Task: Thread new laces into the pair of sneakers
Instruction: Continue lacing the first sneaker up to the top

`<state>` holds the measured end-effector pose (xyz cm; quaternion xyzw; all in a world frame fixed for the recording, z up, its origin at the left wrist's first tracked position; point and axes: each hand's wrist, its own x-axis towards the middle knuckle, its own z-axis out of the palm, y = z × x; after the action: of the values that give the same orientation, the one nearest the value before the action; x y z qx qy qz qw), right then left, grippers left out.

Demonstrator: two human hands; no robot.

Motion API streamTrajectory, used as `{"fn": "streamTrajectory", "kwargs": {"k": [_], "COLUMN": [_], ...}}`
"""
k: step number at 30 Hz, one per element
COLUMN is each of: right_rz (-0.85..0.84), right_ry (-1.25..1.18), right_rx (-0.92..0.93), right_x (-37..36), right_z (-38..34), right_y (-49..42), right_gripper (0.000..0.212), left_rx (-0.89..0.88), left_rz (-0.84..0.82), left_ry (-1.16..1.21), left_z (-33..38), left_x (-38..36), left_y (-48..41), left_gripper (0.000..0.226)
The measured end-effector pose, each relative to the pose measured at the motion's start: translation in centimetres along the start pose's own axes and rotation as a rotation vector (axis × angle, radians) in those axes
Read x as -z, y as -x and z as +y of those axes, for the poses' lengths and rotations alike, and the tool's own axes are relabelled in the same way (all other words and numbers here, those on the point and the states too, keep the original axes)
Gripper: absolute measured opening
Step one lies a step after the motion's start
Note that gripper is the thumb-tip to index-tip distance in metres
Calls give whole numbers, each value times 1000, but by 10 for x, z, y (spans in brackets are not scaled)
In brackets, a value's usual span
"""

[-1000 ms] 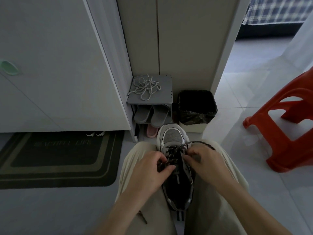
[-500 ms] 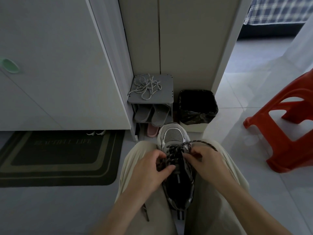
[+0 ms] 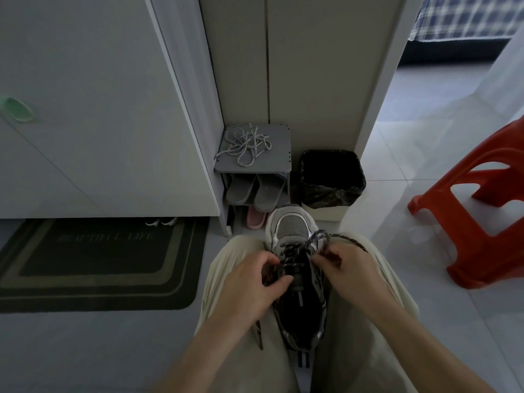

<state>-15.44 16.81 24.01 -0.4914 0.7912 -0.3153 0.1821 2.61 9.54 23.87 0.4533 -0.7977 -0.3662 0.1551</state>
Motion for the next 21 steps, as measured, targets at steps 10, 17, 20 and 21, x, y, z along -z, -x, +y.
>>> {"fn": "streamTrajectory", "kwargs": {"k": [10,17,20,21], "right_rz": [-51,106,119,76], "right_ry": [-69,-167,-326,-241], "right_rx": [-11,-89,-158,-133], "right_x": [8,2,8,10], "right_z": [-4,3,-1,-2], "right_y": [3,-4,-6,-5], "right_gripper": [13,14,15,15], "left_rx": [4,4,7,6], "left_rz": [9,2,-1,-1], "left_ry": [-2,14,8,5], "left_z": [1,1,1,1], "left_x": [1,1,1,1], "left_y": [0,0,0,0], "left_gripper": [28,24,24,24]}}
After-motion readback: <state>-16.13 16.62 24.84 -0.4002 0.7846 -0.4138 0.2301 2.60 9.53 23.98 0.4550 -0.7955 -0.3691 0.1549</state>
